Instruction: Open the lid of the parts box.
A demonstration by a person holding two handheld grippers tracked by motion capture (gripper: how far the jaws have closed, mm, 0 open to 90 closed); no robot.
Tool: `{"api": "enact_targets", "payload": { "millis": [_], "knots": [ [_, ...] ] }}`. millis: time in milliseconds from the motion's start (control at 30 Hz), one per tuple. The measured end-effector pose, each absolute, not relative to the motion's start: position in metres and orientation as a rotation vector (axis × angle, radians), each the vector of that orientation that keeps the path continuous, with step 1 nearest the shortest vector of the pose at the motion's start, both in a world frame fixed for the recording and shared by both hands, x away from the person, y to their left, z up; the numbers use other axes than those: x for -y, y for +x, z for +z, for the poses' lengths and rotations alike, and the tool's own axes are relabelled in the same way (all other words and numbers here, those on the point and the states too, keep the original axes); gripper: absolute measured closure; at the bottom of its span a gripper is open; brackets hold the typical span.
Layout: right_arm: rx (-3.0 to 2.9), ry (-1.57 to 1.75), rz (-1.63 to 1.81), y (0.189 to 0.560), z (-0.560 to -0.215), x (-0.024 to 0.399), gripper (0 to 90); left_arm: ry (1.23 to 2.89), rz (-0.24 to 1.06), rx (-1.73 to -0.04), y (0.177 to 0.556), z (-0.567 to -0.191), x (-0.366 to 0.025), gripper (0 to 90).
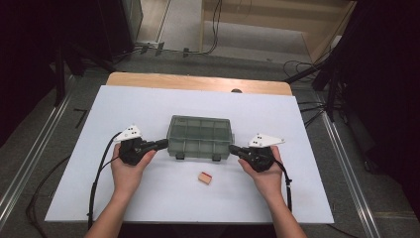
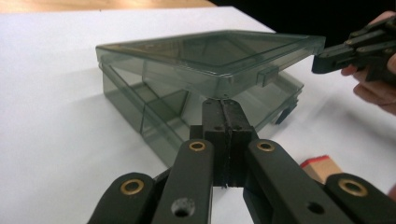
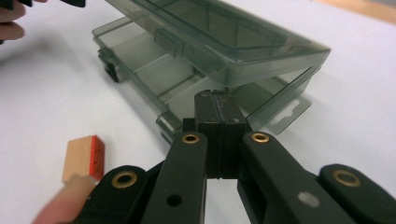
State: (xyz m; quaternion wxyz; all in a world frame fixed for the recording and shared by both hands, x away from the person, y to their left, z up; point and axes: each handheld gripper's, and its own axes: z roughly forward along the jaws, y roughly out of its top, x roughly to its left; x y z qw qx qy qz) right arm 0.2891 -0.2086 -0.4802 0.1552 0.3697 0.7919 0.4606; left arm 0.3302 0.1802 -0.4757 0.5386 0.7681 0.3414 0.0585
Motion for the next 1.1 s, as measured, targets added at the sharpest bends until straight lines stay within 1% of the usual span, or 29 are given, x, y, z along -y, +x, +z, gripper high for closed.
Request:
{"api": "enact_targets", "payload": {
  "millis": [233,400,933,1100],
  "knots": [
    [-2.21,1.066,1.36,0.293,-0.471,0.203,88.4,1.802,0.18,-0.799,0.334,-0.467,-0.177,90.0],
    [-2.195,1.088,1.372,0.3,-0.465,0.204,88.4,1.802,0.185,-0.764,0.338,-0.464,-0.171,90.0],
    [-2.127,1.099,1.397,0.323,-0.444,0.196,88.4,1.753,0.271,-0.776,0.358,-0.441,-0.158,90.0],
    [-2.114,1.09,1.396,0.329,-0.439,0.194,88.5,1.745,0.273,-0.776,0.365,-0.439,-0.153,90.0]
  ]
}}
